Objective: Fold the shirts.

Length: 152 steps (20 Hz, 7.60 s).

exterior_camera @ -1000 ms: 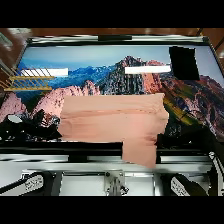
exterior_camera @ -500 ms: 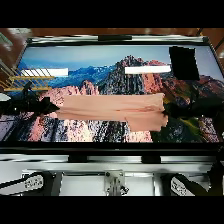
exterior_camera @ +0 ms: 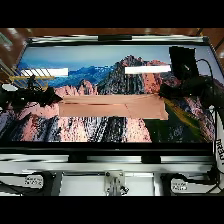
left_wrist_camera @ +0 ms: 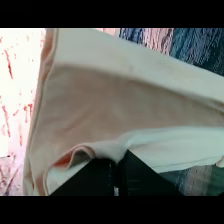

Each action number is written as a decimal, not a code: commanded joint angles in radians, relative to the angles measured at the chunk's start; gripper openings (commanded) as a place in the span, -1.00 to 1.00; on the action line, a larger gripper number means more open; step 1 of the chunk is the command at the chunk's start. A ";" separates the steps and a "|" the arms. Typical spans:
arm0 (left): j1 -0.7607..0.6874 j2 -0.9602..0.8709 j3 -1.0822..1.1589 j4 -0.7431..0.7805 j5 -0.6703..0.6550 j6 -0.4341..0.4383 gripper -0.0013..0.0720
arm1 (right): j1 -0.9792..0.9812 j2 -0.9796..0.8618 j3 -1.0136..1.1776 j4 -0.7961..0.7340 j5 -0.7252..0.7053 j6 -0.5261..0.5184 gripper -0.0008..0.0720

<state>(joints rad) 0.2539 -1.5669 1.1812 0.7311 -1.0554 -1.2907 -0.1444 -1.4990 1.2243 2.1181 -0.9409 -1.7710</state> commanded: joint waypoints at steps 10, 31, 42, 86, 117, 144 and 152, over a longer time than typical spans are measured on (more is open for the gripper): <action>-0.062 -0.124 0.023 -0.017 0.075 -0.020 0.24 | 0.030 -0.074 0.027 -0.155 0.027 0.066 0.43; -0.012 -0.073 0.211 -0.017 -0.221 -0.020 0.52 | -0.146 -0.219 0.028 0.060 -0.171 -0.040 0.85; -0.124 -0.072 0.211 -0.105 -0.218 -0.019 0.05 | -0.145 -0.160 0.029 0.122 -0.270 -0.086 -0.81; -0.487 0.087 0.202 -0.057 0.141 -0.065 -0.86 | 0.186 0.255 0.229 0.057 -0.352 0.167 -0.82; -0.062 0.444 0.201 -0.057 -0.159 -0.004 -0.85 | 0.098 -0.017 0.020 -0.014 -0.369 0.216 0.61; -0.063 0.444 0.201 -0.057 -0.158 -0.005 -0.85 | 0.006 -0.146 0.629 0.245 -0.110 0.272 -0.81; -0.063 0.444 0.201 -0.057 -0.158 -0.004 -0.85 | -0.266 -0.146 0.765 0.288 -0.259 0.393 -0.82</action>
<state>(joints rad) 0.1913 -1.1225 1.3827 0.6739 -1.2137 -1.2953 -0.3504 -1.6440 1.9545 2.3936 -1.1400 -1.4052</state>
